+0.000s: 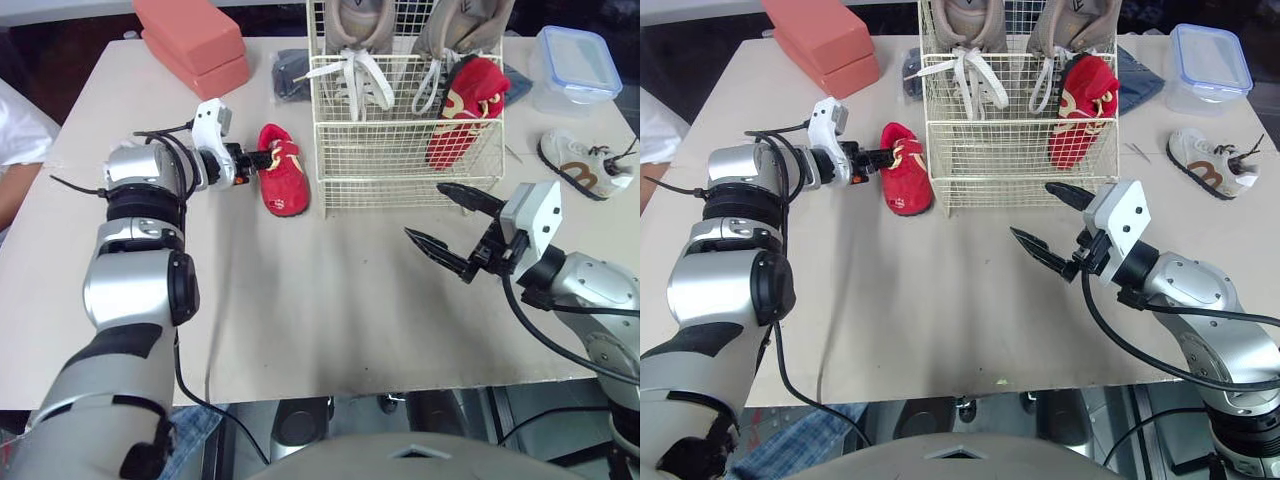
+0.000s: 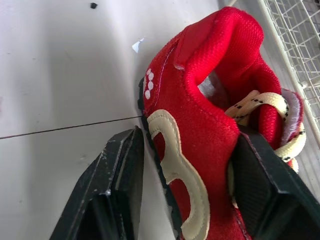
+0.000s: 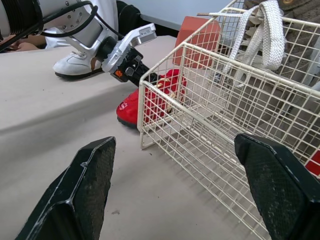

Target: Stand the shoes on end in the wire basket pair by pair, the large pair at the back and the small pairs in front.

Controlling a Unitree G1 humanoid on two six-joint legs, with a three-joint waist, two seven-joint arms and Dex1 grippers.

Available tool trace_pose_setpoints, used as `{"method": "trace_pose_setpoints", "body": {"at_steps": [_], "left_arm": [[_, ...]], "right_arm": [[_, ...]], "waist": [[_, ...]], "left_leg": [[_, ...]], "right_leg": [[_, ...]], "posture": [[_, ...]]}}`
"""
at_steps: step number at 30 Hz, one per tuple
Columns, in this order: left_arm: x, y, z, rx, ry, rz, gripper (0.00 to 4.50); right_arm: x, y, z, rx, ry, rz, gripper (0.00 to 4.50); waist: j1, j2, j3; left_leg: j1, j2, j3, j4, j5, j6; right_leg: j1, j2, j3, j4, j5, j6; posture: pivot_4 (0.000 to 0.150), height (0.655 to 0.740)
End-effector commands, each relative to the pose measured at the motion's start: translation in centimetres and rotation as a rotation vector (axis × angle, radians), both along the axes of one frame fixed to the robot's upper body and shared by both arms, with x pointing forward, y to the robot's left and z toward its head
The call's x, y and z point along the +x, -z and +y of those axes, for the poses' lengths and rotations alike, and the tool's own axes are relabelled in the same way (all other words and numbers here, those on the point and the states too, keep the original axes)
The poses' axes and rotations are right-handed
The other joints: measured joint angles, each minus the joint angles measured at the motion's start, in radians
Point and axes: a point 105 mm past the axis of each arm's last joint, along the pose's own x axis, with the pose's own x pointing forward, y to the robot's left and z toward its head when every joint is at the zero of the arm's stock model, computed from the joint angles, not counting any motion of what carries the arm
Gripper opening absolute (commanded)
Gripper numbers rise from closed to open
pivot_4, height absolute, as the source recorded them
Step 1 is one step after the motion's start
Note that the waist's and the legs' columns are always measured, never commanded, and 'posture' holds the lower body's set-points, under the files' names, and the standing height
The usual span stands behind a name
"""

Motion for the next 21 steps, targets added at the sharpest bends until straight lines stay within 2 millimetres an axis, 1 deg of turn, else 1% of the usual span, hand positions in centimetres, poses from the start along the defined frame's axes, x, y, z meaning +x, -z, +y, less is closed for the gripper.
{"method": "trace_pose_setpoints", "body": {"at_steps": [1, 2, 4, 5, 8, 9, 12, 13, 14, 16, 17, 19, 21], "left_arm": [[-1.3, 2.8, 1.8, 0.079, -0.022, 0.133, 1.01], [-1.2, 2.6, 1.8, 0.079, -0.023, 0.128, 0.81], [-0.8, 1.8, 2.0, 0.060, -0.045, 0.092, 0.23], [-0.5, 1.4, 2.0, 0.050, -0.057, 0.071, 0.15], [0.4, -1.8, 2.2, -0.060, -0.111, -0.045, 0.15], [0.7, -3.0, 2.7, -0.072, -0.137, -0.091, 0.15], [1.1, -6.1, 4.8, -0.035, -0.225, -0.250, 0.15], [1.2, -7.4, 5.3, -0.023, -0.242, -0.315, 0.15], [1.2, -9.2, 5.6, -0.032, -0.252, -0.398, 0.15], [0.8, -12.2, 5.4, -0.070, -0.249, -0.545, 0.15], [0.3, -14.0, 5.1, -0.096, -0.237, -0.638, 0.15], [-1.1, -16.8, 4.2, -0.117, -0.213, -0.796, 0.15], [-2.4, -18.2, 3.2, -0.137, -0.196, -0.884, 0.15]], "right_arm": [[-0.5, -1.3, 0.5, 0.011, -0.029, -0.068, 3.73], [-0.4, -1.4, 0.5, 0.012, -0.030, -0.069, 3.73], [-0.3, -1.5, 0.4, 0.016, -0.033, -0.071, 3.73], [-0.3, -1.5, 0.4, 0.018, -0.035, -0.071, 3.73], [-0.2, -1.9, 0.3, 0.046, -0.035, -0.074, 3.73], [-0.2, -2.0, 0.3, 0.057, -0.037, -0.077, 3.73], [-0.1, -2.6, 0.3, 0.089, -0.048, -0.089, 3.73], [-0.2, -2.8, 0.3, 0.098, -0.055, -0.095, 3.73], [-0.2, -3.0, 0.2, 0.110, -0.061, -0.103, 3.73], [-0.1, -3.6, 0.1, 0.136, -0.067, -0.119, 3.73], [-0.1, -3.8, 0.1, 0.149, -0.069, -0.128, 3.73], [0.1, -4.5, -0.1, 0.185, -0.069, -0.158, 3.73], [0.3, -5.2, -0.4, 0.221, -0.061, -0.178, 3.73]], "waist": [[-0.009, 0.000, -0.001], [-0.010, 0.000, -0.001], [-0.011, 0.000, -0.001], [-0.011, 0.000, -0.001], [-0.010, -0.001, -0.001], [-0.010, -0.001, -0.001], [-0.011, -0.003, 0.000], [-0.011, -0.004, 0.001], [-0.010, -0.004, 0.001], [-0.007, -0.004, 0.001], [-0.005, -0.004, 0.001], [0.003, -0.005, 0.001], [0.010, -0.005, 0.001]], "left_leg": [[0.000, 0.000, 0.000, 0.000, 0.000, 0.000], [0.001, 0.000, 0.000, 0.000, 0.000, 0.000], [0.001, 0.000, 0.001, 0.000, 0.000, 0.000], [0.001, 0.000, 0.000, 0.000, 0.000, 0.000], [0.000, 0.000, 0.000, 0.000, 0.000, 0.000], [0.000, 0.000, 0.000, 0.000, 0.000, 0.000], [0.000, 0.000, -0.001, 0.000, 0.000, 0.000], [-0.001, 0.001, -0.001, 0.000, 0.000, 0.000], [-0.001, 0.001, -0.001, 0.000, 0.000, -0.001], [-0.002, 0.001, -0.002, 0.000, 0.001, -0.001], [-0.002, 0.001, -0.002, 0.000, 0.001, -0.001], [-0.003, 0.000, -0.002, 0.000, 0.001, -0.001], [-0.003, 0.000, -0.002, 0.000, 0.001, -0.001]], "right_leg": [[0.000, 0.000, 0.000, 0.000, 0.000, 0.000], [0.000, 0.000, 0.001, 0.001, 0.000, 0.000], [0.000, 0.000, 0.001, 0.001, 0.000, 0.000], [0.000, 0.000, 0.001, 0.001, 0.000, 0.000], [0.000, 0.000, 0.001, 0.001, 0.000, 0.000], [0.000, -0.001, 0.001, 0.001, 0.000, 0.000], [0.000, -0.001, 0.001, 0.001, 0.000, 0.000], [-0.001, -0.001, 0.002, 0.001, 0.000, 0.000], [-0.001, -0.001, 0.002, 0.001, 0.000, 0.000], [-0.001, -0.002, 0.002, 0.001, 0.000, -0.001], [-0.001, -0.002, 0.002, 0.000, 0.000, -0.001], [-0.001, -0.004, 0.001, -0.001, 0.000, -0.001], [-0.001, -0.007, 0.001, -0.001, 0.001, 0.000]], "posture": [[0.150, 0.6860], [0.150, 0.6860], [0.150, 0.6860], [0.150, 0.6860], [0.150, 0.6860], [0.150, 0.6860], [0.150, 0.6860], [0.150, 0.6860], [0.150, 0.6860], [0.150, 0.6860], [0.150, 0.6860], [0.150, 0.6860], [0.150, 0.6860]]}}
